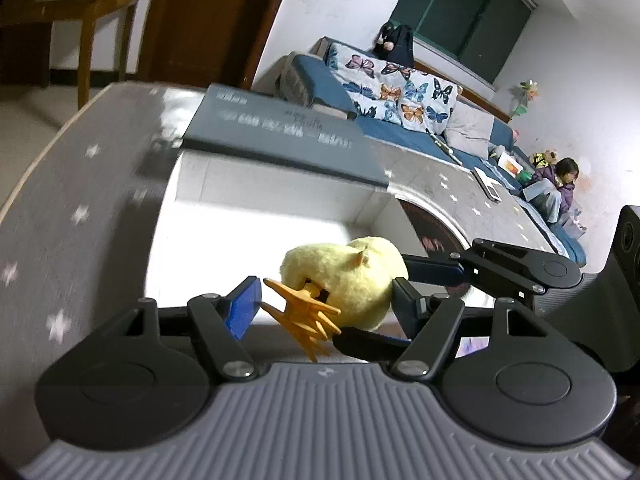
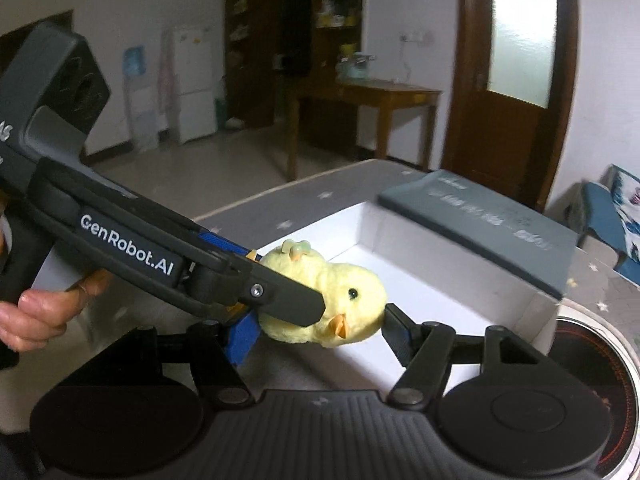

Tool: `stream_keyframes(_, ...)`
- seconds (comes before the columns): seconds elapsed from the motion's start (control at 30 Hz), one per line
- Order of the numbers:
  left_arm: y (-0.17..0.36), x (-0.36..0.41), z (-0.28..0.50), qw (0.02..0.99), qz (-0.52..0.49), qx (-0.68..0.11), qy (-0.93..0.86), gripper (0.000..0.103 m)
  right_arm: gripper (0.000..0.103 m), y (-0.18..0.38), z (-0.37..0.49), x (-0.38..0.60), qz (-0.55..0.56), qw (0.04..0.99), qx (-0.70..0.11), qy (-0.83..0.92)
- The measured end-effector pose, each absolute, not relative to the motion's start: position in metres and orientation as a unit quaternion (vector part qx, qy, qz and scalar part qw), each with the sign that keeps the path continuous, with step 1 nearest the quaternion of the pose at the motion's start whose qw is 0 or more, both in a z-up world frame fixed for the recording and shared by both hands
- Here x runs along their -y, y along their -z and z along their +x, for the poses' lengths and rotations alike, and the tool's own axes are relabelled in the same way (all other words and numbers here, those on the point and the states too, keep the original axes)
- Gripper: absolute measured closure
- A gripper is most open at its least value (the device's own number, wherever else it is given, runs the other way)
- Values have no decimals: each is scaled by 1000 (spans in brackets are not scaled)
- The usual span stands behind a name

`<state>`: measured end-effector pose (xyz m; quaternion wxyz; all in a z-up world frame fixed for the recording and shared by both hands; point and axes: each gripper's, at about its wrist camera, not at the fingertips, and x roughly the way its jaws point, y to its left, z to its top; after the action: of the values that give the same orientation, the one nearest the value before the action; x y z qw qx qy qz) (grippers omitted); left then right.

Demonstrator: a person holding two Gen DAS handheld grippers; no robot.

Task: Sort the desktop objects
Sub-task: 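Carry the chick into the white box and open the left gripper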

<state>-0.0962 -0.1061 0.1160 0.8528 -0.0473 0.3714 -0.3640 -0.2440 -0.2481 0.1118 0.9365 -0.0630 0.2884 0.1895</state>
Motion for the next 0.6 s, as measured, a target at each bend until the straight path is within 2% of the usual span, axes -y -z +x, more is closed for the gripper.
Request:
stream_keyframes(0.27, -96, 145, -46, 839, -35, -399, 368, 33, 35, -100, -182, 293, -20, 937, -310, -158)
stream_keyframes(0.6, -59, 169, 0, 821, -20, -453, 348, 33, 35, -51, -128, 314, 30, 910, -389, -138)
